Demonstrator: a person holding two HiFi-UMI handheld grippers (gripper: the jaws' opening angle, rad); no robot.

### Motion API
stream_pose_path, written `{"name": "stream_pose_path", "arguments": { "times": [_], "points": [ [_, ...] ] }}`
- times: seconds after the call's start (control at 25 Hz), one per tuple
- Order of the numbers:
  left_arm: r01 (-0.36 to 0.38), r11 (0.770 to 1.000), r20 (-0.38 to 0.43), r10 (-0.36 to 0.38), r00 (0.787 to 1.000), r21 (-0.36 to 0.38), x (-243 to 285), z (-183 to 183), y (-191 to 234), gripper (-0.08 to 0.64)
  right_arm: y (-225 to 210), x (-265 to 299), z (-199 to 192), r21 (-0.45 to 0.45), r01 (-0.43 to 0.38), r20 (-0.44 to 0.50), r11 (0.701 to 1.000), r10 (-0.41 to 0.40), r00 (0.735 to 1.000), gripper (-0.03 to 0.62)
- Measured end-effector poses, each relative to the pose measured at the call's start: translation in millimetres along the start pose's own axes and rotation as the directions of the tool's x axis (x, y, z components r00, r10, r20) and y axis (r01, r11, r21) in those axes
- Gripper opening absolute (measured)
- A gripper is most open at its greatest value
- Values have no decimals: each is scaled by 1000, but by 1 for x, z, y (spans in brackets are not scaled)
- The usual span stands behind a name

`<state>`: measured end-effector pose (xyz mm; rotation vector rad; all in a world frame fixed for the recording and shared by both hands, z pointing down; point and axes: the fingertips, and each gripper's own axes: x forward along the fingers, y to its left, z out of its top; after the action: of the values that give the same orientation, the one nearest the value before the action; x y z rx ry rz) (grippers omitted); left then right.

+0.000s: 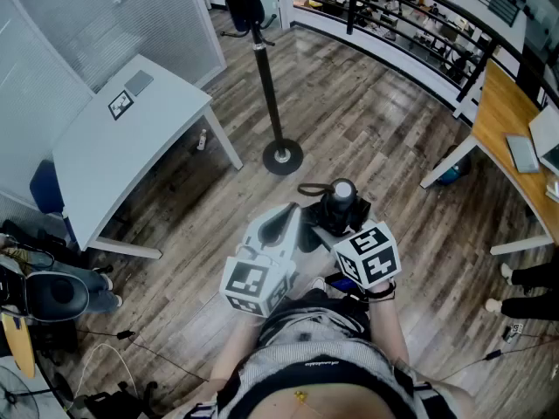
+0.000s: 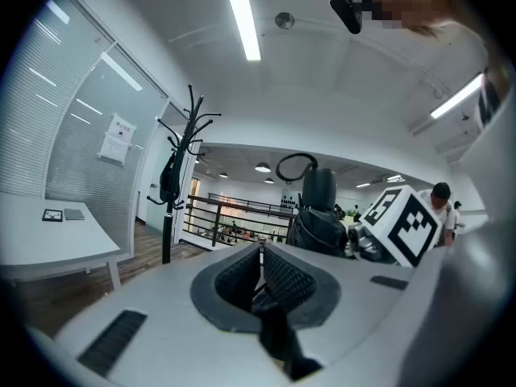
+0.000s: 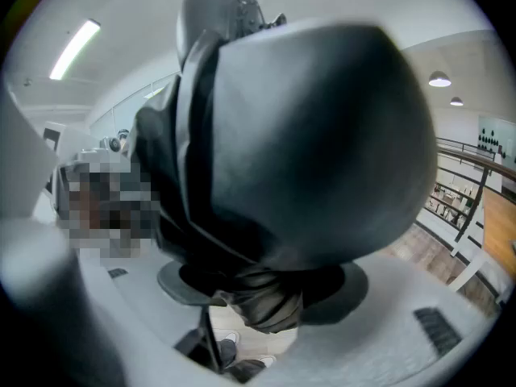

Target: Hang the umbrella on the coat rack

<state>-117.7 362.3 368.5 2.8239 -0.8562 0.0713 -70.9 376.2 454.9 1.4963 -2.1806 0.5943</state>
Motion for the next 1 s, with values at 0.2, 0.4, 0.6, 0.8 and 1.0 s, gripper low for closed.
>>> {"name": "stream_pose_path", "arguments": {
  "times": [0.2, 0.4, 0.6, 0.8, 1.0],
  "points": [
    [1, 1000, -5, -1, 1000, -3, 0, -4, -4, 11, 0, -1, -4, -1, -6, -3, 1000, 6, 1000, 273],
    [-4, 1000, -3, 4, 1000, -1, 5, -4, -9, 11, -4, -6, -1, 17, -27, 17, 999, 26, 1000, 275],
    [-12, 1000, -3, 12, 1000, 20, 15, -7, -15, 11, -16, -10, -2, -1, -21, 9, 1000, 21, 1000, 275],
    [-21, 1000, -3, 21, 1000, 12, 21, -10, -23, 11, -25, -13, -8, -13, -24, 3, 1000, 24, 1000, 275],
    [-41, 999, 27, 40, 999, 35, 25, -9, -22, 11, -30, -16, -3, -18, -39, 4, 999, 39, 999, 276]
  ]
}}
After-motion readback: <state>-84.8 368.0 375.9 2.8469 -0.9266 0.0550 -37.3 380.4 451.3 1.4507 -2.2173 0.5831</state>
